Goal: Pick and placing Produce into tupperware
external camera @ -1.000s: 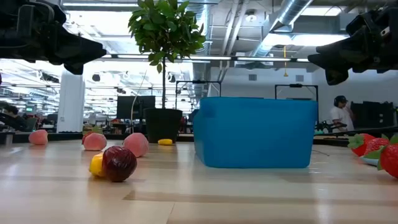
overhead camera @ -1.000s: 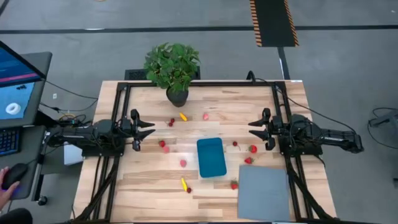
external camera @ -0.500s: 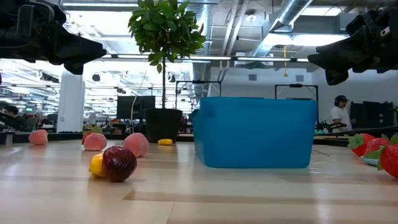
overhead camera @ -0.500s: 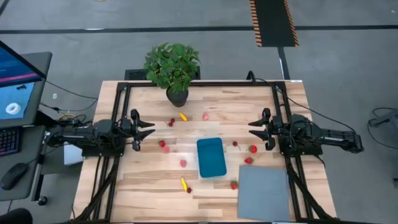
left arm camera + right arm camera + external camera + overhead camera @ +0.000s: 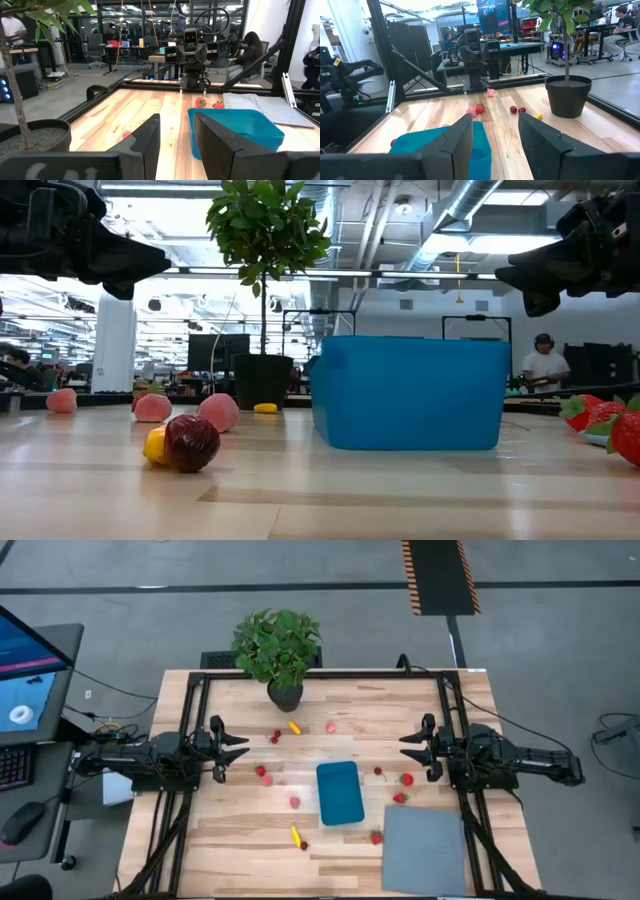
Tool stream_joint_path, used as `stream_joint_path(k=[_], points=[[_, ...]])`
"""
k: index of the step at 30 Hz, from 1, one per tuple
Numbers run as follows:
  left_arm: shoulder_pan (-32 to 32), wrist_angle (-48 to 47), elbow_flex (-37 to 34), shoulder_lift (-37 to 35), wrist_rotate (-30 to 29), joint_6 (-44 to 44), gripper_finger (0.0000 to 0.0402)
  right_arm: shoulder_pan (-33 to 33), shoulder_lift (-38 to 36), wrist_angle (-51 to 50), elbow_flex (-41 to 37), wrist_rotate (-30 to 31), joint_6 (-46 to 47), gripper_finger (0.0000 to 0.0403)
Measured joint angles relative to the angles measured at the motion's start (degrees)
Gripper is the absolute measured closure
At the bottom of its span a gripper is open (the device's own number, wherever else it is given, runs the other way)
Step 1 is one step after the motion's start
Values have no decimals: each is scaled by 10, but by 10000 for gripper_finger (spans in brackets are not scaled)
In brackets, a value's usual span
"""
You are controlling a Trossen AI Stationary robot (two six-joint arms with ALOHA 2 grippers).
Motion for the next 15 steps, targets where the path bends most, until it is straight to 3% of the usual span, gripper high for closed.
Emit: stream_joint_path(k=[15], points=[[0,0,0,0,0,0,292,0,0,1,0,0,-35,221]])
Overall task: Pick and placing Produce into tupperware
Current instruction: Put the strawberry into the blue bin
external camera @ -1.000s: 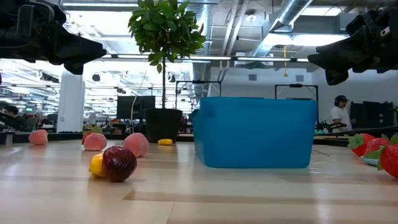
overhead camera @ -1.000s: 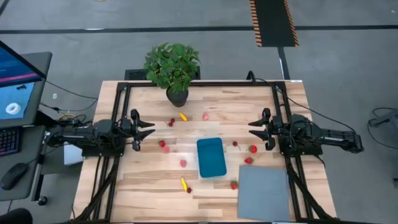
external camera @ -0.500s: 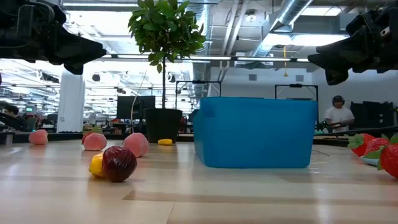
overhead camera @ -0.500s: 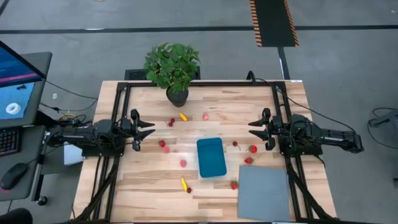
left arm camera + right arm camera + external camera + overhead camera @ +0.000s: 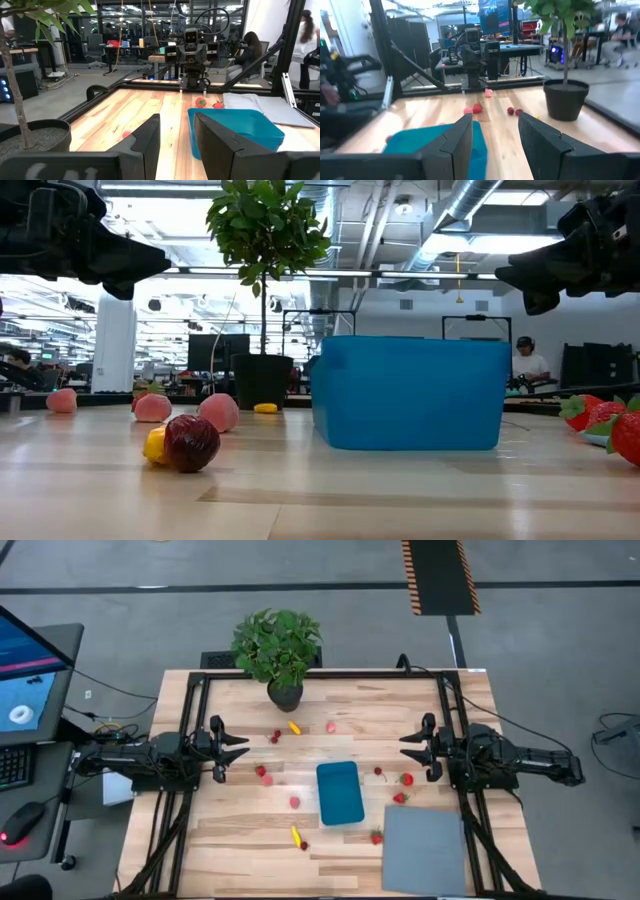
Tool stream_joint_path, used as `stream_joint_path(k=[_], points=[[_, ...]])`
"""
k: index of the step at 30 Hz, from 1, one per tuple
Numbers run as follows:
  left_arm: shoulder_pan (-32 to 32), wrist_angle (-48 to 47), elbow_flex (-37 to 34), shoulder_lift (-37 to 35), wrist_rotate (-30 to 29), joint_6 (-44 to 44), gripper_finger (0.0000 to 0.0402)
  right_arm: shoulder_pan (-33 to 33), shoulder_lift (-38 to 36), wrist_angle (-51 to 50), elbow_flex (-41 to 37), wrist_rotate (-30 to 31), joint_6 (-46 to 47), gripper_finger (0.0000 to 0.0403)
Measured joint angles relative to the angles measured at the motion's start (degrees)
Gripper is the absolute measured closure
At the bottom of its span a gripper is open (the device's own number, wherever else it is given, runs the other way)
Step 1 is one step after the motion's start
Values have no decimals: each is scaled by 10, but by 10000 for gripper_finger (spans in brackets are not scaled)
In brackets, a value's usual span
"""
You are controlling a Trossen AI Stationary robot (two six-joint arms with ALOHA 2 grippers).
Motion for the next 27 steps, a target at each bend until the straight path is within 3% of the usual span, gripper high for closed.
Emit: stream_joint_path(k=[5,9,21,27], points=[[0,0,0,0,0,-3,292,2,0,36,0,1,-6,221],[0,0,0,0,0,-7,292,2,0,87,0,0,54,221],[0,3,0,1,-15,-207,292,2,0,125,0,2,155,221],[0,4,0,2,-31,-243,292,2,6,120,0,5,185,221]])
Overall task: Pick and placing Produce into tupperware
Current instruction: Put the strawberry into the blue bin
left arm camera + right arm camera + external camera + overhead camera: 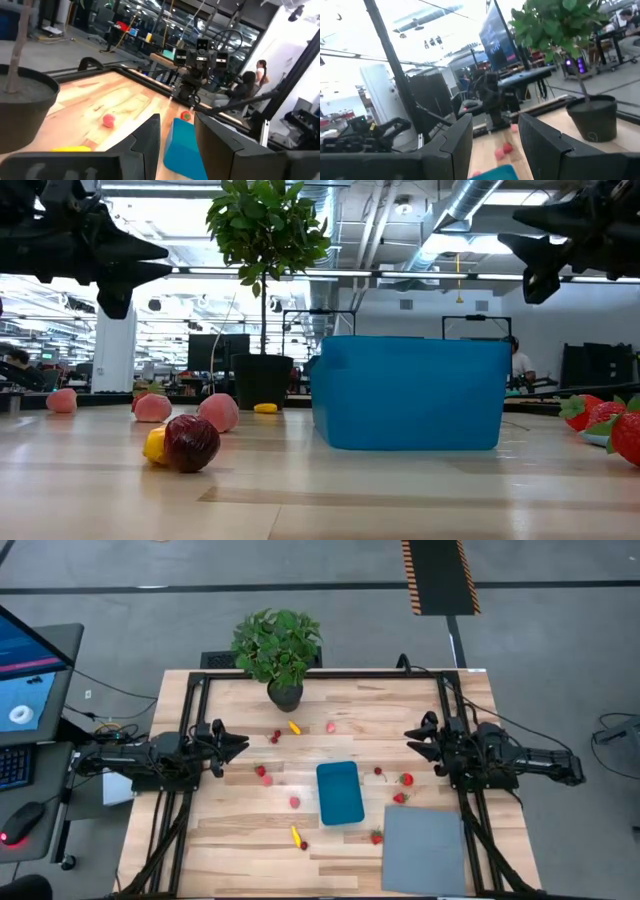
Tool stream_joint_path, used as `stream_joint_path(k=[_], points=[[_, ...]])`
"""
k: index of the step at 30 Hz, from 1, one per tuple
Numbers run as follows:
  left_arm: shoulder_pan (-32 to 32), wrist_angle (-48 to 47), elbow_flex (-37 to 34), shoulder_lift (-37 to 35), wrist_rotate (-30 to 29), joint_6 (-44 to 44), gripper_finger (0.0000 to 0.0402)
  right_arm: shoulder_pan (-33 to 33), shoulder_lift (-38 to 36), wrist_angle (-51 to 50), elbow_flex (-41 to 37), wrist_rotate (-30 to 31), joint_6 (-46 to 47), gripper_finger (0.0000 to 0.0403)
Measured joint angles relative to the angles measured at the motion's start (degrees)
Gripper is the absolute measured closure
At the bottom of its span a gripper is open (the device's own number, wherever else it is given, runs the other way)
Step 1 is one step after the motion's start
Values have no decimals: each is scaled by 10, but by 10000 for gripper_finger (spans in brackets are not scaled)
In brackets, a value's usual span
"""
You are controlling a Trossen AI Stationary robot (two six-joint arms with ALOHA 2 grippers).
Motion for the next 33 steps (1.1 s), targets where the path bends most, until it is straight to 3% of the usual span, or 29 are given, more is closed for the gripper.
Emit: stream_joint_path(k=[4,11,14,17,20,27,33], points=[[0,3,0,0,-18,-36,292,0,1,19,0,38,19,221],[0,38,0,0,-7,-56,292,-1,2,1,0,43,89,221],[0,57,0,0,23,-34,292,6,17,-18,17,7,49,222],[0,67,0,0,23,-32,292,21,61,-29,62,8,5,225],[0,67,1,0,24,-34,292,41,142,-71,129,9,-46,227],[0,69,21,7,44,-15,292,100,422,-256,317,25,-224,226],[0,53,23,7,65,-14,292,129,636,-421,442,40,-277,223]])
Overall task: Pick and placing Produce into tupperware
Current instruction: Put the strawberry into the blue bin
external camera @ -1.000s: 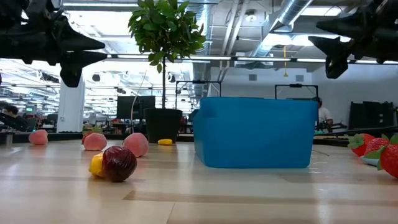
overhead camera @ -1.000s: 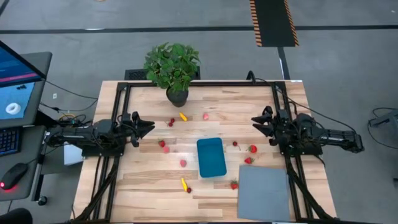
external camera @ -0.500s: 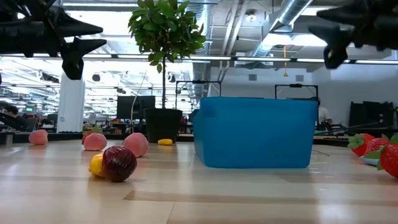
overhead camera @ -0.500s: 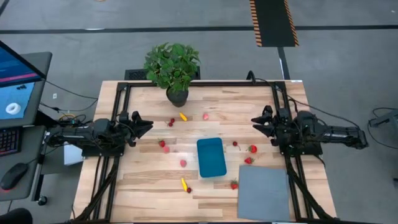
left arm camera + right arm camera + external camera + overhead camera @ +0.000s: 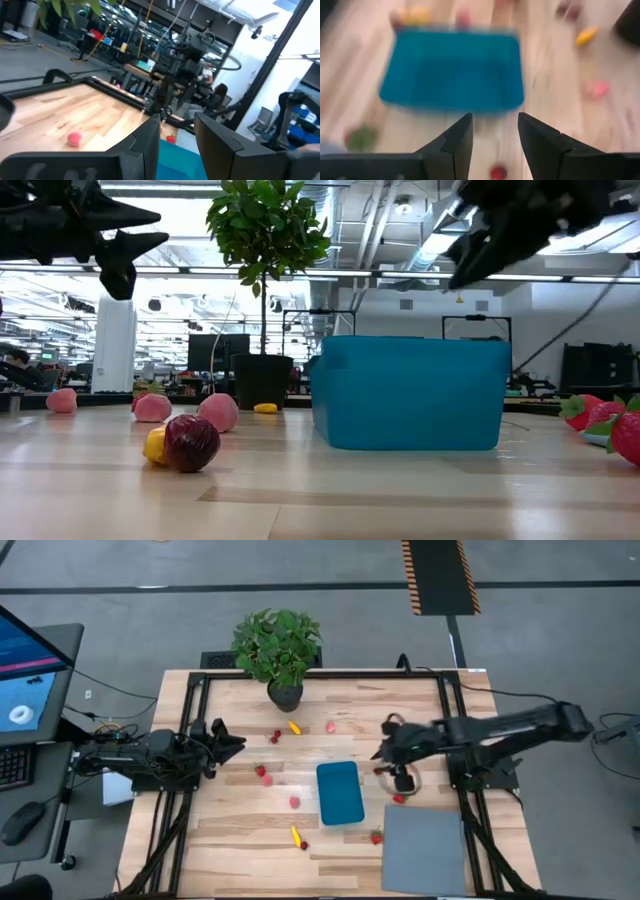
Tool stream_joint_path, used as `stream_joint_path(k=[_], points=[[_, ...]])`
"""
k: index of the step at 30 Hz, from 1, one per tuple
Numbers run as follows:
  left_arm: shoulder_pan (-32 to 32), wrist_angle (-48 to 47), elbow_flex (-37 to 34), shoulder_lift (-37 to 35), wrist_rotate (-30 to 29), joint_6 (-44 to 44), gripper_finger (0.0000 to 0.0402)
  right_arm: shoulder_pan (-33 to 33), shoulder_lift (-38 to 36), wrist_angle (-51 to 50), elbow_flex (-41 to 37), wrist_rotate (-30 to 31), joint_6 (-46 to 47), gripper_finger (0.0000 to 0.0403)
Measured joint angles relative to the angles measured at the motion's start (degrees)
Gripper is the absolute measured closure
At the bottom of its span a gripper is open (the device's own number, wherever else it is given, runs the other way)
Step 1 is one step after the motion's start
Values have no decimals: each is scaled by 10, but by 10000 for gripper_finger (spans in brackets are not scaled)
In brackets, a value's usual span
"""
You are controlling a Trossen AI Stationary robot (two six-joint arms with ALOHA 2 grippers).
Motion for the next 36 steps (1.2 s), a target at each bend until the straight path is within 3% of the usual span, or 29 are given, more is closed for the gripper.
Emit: stream_joint_path(k=[8,14,36], points=[[0,-33,1,0,24,-10,292,55,170,-183,112,-1,-67,242],[0,-34,2,0,24,-10,292,69,206,-299,121,-1,-59,249],[0,-39,2,0,11,1,292,51,207,-230,43,25,-19,245]])
